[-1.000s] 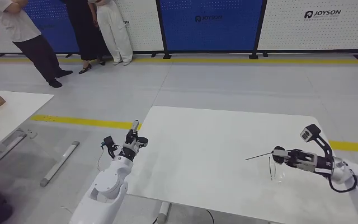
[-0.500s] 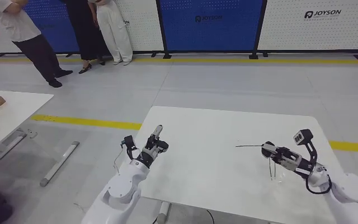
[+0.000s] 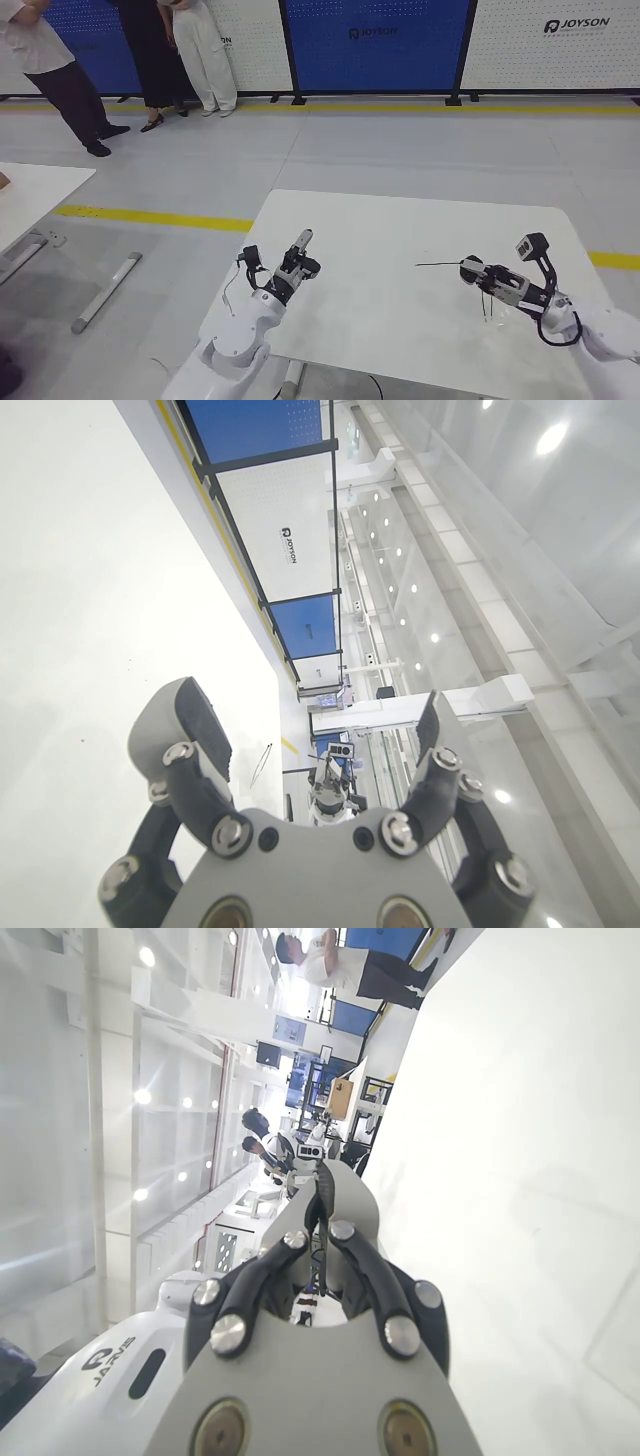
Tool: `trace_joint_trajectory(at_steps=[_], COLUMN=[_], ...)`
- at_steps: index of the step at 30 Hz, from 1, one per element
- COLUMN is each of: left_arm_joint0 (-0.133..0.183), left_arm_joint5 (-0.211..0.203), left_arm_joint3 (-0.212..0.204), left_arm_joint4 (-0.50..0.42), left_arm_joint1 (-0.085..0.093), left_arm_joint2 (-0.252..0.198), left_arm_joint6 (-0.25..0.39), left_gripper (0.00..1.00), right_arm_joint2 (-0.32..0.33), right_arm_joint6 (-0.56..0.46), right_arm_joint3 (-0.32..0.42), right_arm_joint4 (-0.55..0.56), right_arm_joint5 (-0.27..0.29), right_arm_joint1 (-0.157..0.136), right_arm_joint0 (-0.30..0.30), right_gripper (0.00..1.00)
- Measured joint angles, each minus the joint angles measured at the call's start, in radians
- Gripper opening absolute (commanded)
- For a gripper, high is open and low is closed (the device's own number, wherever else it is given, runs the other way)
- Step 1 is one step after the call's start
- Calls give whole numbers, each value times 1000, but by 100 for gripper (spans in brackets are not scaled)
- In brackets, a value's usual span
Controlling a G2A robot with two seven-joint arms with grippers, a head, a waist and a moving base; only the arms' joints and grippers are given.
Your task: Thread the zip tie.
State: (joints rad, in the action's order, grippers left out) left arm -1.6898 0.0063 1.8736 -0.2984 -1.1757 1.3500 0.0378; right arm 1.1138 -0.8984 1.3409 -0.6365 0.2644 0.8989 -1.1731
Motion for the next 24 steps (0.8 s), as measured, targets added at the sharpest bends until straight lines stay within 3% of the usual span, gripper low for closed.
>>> trace_joint_trajectory(at_steps=[3, 6, 11, 14, 16, 24], left_arm_joint0=[-5, -7, 72, 131, 148, 145], left_arm_joint5=[-28, -50, 20, 65, 79, 78], left_arm_joint3=[-2, 5, -25, -71, -85, -84], left_arm_joint4=[36, 99, 162, 156, 130, 134], left_arm_joint1=[3, 2, -15, -28, -31, -30], left_arm_joint2=[-19, -66, -195, -270, -284, -282], left_arm_joint6=[72, 114, 112, 129, 139, 138], left_gripper=[100, 100, 100, 100, 100, 100], right_arm_joint2=[-4, -40, -126, -165, -169, -166], right_arm_joint6=[57, 118, 241, 257, 254, 256], right_arm_joint3=[16, 37, 39, 13, 9, 12], right_arm_joint4=[-22, -23, 22, 49, 55, 52], right_arm_joint5=[29, 48, 68, 23, 4, 16], right_arm_joint1=[9, 27, 64, 80, 81, 81], right_arm_joint0=[-22, -28, -13, 12, 16, 14], right_gripper=[0, 0, 0, 0, 0, 0])
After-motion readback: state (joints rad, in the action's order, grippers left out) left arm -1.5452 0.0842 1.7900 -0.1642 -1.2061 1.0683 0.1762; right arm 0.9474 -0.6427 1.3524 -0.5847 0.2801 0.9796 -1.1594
